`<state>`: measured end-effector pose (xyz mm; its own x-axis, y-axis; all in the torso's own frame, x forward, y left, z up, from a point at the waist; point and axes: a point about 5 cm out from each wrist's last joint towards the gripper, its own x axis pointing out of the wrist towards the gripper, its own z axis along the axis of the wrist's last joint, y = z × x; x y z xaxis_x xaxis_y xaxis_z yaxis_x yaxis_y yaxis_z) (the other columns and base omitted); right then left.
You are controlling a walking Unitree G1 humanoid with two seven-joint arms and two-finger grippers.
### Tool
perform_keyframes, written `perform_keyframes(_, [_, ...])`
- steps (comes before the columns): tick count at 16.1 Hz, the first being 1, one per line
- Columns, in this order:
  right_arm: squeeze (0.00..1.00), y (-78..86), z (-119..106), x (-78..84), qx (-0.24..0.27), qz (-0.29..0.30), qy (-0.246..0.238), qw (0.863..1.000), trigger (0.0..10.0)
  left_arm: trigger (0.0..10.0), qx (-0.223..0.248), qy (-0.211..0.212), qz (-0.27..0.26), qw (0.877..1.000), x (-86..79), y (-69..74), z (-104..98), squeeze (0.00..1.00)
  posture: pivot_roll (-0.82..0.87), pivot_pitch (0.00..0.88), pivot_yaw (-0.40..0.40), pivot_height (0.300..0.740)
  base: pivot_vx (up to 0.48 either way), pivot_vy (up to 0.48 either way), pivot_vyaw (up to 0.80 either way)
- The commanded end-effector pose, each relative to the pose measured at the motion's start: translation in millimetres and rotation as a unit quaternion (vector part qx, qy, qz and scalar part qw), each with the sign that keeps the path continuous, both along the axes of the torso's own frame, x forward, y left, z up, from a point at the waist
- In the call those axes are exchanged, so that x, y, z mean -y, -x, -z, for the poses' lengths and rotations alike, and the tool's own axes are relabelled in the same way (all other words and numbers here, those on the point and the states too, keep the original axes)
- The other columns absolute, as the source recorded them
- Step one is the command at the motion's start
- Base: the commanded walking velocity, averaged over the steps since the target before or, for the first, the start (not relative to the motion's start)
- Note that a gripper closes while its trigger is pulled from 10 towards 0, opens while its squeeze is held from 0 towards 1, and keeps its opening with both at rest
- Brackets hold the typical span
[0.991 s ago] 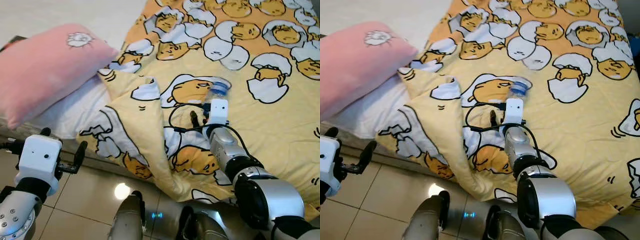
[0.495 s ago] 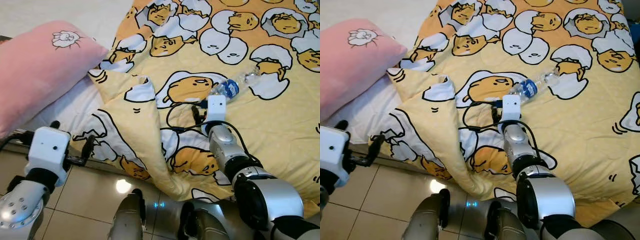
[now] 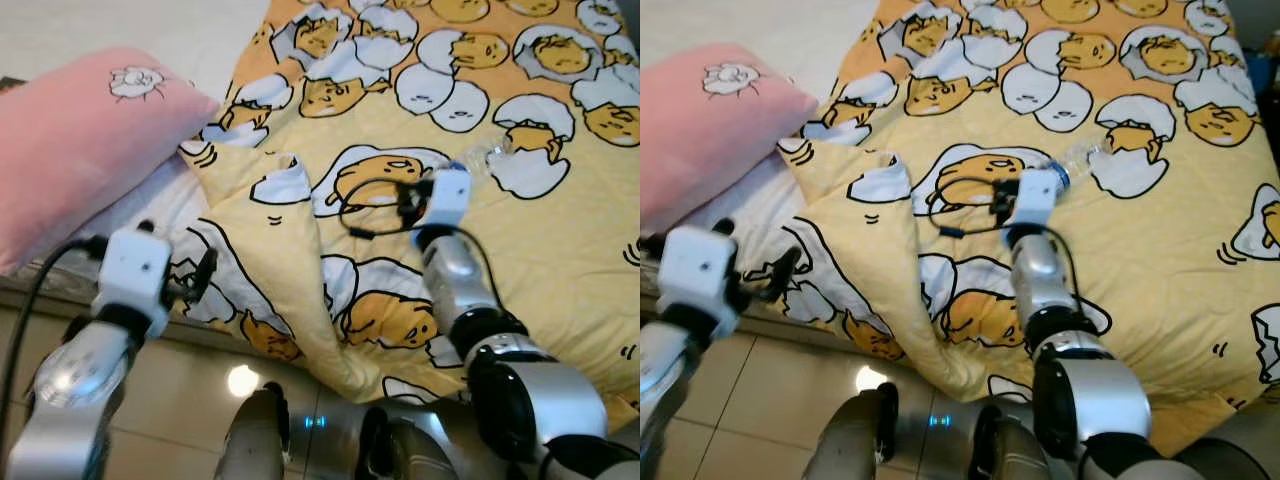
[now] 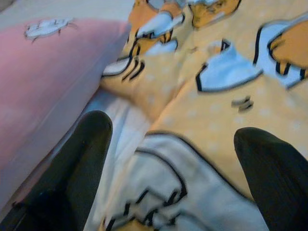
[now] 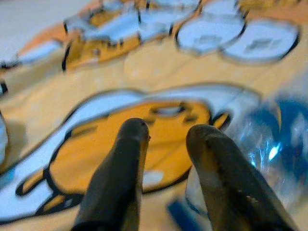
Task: Clean up the room
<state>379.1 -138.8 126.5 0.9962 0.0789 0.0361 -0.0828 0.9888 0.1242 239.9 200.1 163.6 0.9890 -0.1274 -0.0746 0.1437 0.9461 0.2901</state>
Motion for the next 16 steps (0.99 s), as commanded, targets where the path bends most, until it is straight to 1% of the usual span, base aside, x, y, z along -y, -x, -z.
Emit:
perform_keyframes(1, [0.00, -0.2, -10, 11.9, 0.032, 0.014, -0.010, 0.999, 0.0, 10.0, 0.002, 0.002, 0.012, 1.000, 7.7, -6.9, 6, 0.00, 0.25, 0.090, -0.007, 0.723, 0.000, 0.000, 0.00])
perform_keyframes(2, [0.00, -0.1, -13, 14.7, 0.045, 0.017, -0.010, 0.999, 0.0, 10.0, 0.007, 0.005, 0.020, 1.000, 12.6, -12.5, 7, 0.00, 0.23, 0.063, -0.008, 0.723, 0.000, 0.000, 0.00])
perform_keyframes(3, [0.00, 0.1, -14, 19.8, 0.045, 0.031, -0.021, 0.998, 0.0, 10.0, 0.018, 0.007, 0.037, 0.999, 24.9, -28.4, 9, 0.00, 0.18, 0.012, -0.004, 0.723, 0.000, 0.000, 0.00])
perform_keyframes(4, [0.00, 0.5, -12, 21.7, 0.038, 0.043, -0.031, 0.998, 0.0, 10.0, 0.024, 0.002, 0.042, 0.999, 28.8, -33.0, 9, 0.00, 0.17, 0.005, -0.004, 0.723, 0.000, 0.000, 0.00])
perform_keyframes(5, [0.00, 1.3, -9, 27.9, 0.026, 0.072, -0.056, 0.995, 10.0, 10.0, 0.030, -0.014, 0.047, 0.998, 35.9, -45.7, 11, 0.00, 0.14, 0.000, 0.001, 0.723, 0.000, 0.000, 0.00])
perform_keyframes(6, [0.87, 4.4, -6, 28.6, 0.029, 0.081, -0.065, 0.994, 10.0, 10.0, 0.032, -0.008, 0.051, 0.998, 38.8, -51.7, 12, 0.00, 0.12, 0.000, 0.009, 0.723, 0.000, 0.000, 0.00])
perform_keyframes(7, [1.00, 6.8, -4, 27.9, 0.032, 0.081, -0.064, 0.994, 10.0, 10.0, 0.035, -0.008, 0.054, 0.998, 39.7, -54.2, 12, 0.00, 0.12, 0.000, 0.012, 0.723, 0.000, 0.000, 0.00])
perform_keyframes(8, [1.00, 18.8, 10, 29.2, 0.026, 0.089, -0.064, 0.994, 10.0, 10.0, 0.040, -0.004, 0.067, 0.997, 43.9, -61.0, 12, 0.00, 0.09, 0.000, 0.031, 0.723, 0.000, 0.000, 0.00])
perform_keyframes(11, [1.00, 29.8, 25, 30.0, 0.009, 0.098, -0.043, 0.994, 10.0, 10.0, 0.051, -0.004, 0.082, 0.995, 50.5, -69.8, 13, 0.00, 0.07, 0.000, 0.045, 0.723, 0.000, 0.000, 0.00])
perform_keyframes(12, [1.00, 31.1, 26, 27.1, 0.009, 0.091, -0.032, 0.995, 10.0, 10.0, 0.050, 0.004, 0.084, 0.995, 52.0, -72.6, 15, 0.00, 0.06, 0.000, 0.048, 0.723, 0.000, 0.000, 0.00])
perform_keyframes(13, [1.00, 33.7, 26, 23.3, 0.016, 0.081, -0.018, 0.996, 10.0, 10.0, 0.047, 0.019, 0.086, 0.995, 52.6, -75.5, 17, 0.00, 0.05, 0.000, 0.046, 0.723, 0.000, 0.480, 0.00])
perform_keyframes(15, [1.00, 37.3, 24, 24.0, 0.023, 0.074, 0.001, 0.997, 10.0, 10.0, 0.047, 0.031, 0.087, 0.995, 55.3, -80.5, 20, 0.00, 0.04, 0.000, 0.042, 0.723, 0.000, 0.480, 0.00])
perform_keyframes(16, [1.00, 39.4, 22, 28.2, 0.034, 0.078, 0.019, 0.996, 10.0, 10.0, 0.047, 0.037, 0.089, 0.994, 58.2, -82.9, 20, 0.00, 0.03, 0.000, 0.036, 0.723, 0.000, 0.480, 0.00])
